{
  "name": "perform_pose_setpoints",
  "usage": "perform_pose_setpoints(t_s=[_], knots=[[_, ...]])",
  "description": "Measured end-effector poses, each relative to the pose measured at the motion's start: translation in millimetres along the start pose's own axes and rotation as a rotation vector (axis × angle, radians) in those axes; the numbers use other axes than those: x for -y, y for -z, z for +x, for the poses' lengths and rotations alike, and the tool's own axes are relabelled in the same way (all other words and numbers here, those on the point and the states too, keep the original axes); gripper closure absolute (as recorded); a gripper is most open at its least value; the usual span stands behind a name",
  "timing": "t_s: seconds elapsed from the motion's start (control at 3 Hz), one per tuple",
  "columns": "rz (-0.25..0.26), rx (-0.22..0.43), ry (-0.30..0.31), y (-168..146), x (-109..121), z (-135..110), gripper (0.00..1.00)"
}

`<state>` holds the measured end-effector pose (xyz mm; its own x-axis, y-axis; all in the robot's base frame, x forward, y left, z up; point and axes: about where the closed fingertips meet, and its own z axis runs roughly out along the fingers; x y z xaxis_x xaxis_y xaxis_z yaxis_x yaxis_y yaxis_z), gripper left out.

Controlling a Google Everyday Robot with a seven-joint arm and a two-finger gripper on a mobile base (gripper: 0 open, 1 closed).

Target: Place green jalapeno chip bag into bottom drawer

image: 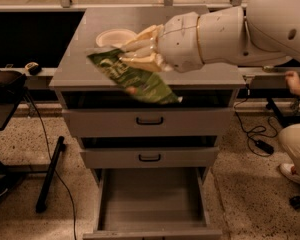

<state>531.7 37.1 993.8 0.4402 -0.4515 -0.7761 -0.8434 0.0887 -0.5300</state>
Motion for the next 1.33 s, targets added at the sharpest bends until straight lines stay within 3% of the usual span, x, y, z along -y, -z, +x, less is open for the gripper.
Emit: perform_pose_setpoints(t_s=[0.33,0.67,1.0,1.33], knots=[[0.003,0.073,0.029,6,-18,-28,1.0],[0.003,0.073,0.029,6,-18,-28,1.0],[-0.06,0.038,0.028,-10,-56,21,1.0],[-0.172,-0.051,0.022,-22,-108,93,1.0]])
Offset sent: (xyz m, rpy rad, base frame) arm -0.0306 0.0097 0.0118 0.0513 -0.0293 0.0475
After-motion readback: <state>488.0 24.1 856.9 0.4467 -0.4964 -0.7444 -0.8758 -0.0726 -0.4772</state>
